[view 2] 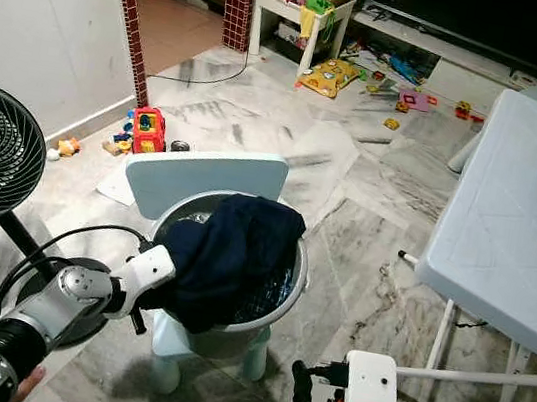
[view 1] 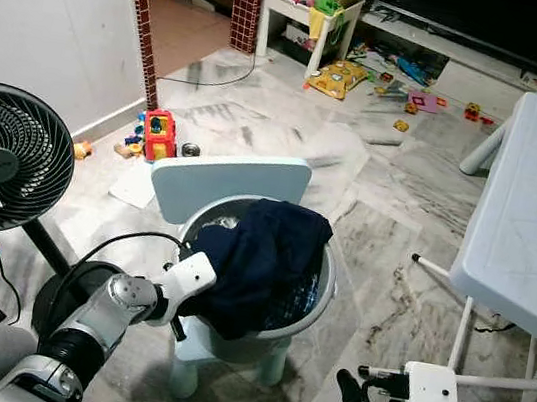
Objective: Hang hanger
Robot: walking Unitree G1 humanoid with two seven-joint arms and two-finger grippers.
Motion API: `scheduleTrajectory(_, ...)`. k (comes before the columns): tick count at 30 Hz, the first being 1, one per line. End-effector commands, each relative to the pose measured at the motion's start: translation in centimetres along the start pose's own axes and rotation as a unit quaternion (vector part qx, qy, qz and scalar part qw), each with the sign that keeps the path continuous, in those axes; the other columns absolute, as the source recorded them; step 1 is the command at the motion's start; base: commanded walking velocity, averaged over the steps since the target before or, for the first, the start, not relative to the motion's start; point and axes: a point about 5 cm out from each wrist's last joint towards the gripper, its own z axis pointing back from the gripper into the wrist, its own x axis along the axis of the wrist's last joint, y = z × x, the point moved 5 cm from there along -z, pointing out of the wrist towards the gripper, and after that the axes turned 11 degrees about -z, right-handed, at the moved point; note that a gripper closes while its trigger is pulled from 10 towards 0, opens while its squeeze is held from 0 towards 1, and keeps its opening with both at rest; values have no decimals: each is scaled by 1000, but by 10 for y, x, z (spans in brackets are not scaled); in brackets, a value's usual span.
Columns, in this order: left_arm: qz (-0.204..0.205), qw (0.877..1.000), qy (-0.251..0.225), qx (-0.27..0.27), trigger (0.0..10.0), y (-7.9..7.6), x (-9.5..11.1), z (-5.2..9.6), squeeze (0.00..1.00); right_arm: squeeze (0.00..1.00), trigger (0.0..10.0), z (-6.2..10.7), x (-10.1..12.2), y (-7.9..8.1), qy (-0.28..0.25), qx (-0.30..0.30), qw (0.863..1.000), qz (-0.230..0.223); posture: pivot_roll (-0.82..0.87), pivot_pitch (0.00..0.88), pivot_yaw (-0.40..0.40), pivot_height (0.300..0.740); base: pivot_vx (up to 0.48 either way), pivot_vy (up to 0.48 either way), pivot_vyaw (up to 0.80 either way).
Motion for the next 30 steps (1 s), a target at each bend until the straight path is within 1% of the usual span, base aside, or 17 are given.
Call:
scheduleTrajectory(1,-25,1000,6,-2,10000,2,-2,4,1000,0,10000,2,-1,-4,4,-4,1000,-1,-49,62,-60,740,0,0,0)
scheduleTrajectory(5,-66,997,32,-1,10000,7,-17,14,1000,0,10000,0,0,-5,3,-6,1000,-1,-43,62,-57,740,0,0,0)
scheduleTrajectory(7,-79,996,36,1,10000,9,-21,17,1000,0,10000,0,0,-4,2,-5,1000,-1,-42,62,-57,740,0,0,0)
scheduleTrajectory(9,-108,993,40,11,10000,14,-22,21,1000,0,10000,-1,0,-3,2,-3,1000,-2,-41,61,-56,740,0,0,0)
scheduleTrajectory(10,-120,992,39,11,10000,15,-22,22,1000,0,10000,-1,0,-3,2,-2,1000,-2,-42,61,-57,740,0,0,0)
scheduleTrajectory(14,-199,980,26,-4,10000,16,-14,28,1000,0,10000,-1,0,-3,2,-2,1000,-2,-42,62,-57,740,0,0,0)
scheduleTrajectory(16,-215,976,16,-16,10000,15,-9,31,1000,0,10000,-1,1,-4,1,-3,1000,-2,-39,61,-59,740,0,0,0)
scheduleTrajectory(19,-266,963,-4,-41,10000,16,3,37,1000,0,10000,-2,1,-5,1,-3,1000,0,-35,62,-58,740,0,0,0)
scheduleTrajectory(20,-266,963,-4,-41,10000,16,3,37,1000,0,10000,-2,1,-5,1,-3,1000,0,-35,62,-58,740,0,0,0)
scheduleTrajectory(22,-308,948,-29,-73,10000,11,13,42,1000,0,10000,-3,1,-4,1,-2,1000,-1,-29,62,-59,740,0,0,0)
scheduleTrajectory(23,-308,948,-29,-73,10000,11,13,42,1000,0,10000,-3,1,-4,1,-2,1000,-1,-29,62,-59,740,0,0,0)
scheduleTrajectory(24,-334,936,-54,-96,10000,6,23,44,1000,0,10000,-4,1,-3,1,0,1000,-1,-26,62,-58,740,0,0,0)
scheduleTrajectory(25,-334,936,-54,-96,10000,6,23,44,1000,0,10000,-4,1,-3,1,0,1000,-1,-26,62,-58,740,0,0,0)
scheduleTrajectory(26,-341,931,-68,-106,10000,3,29,44,1000,0,10000,-4,1,-2,2,2,1000,-1,-25,63,-56,740,0,0,0)
scheduleTrajectory(27,-356,924,-78,-118,10000,0,33,43,1000,0,10000,-5,1,-1,1,3,1000,-1,-29,62,-52,740,0,0,0)
scheduleTrajectory(28,-378,912,-83,-135,10000,-3,37,40,1000,0,10000,-5,2,0,0,4,1000,-1,-35,62,-47,740,0,0,0)
scheduleTrajectory(30,-378,912,-83,-135,10000,-3,37,40,1000,0,10000,-5,2,0,0,4,1000,-1,-35,62,-47,740,0,0,0)
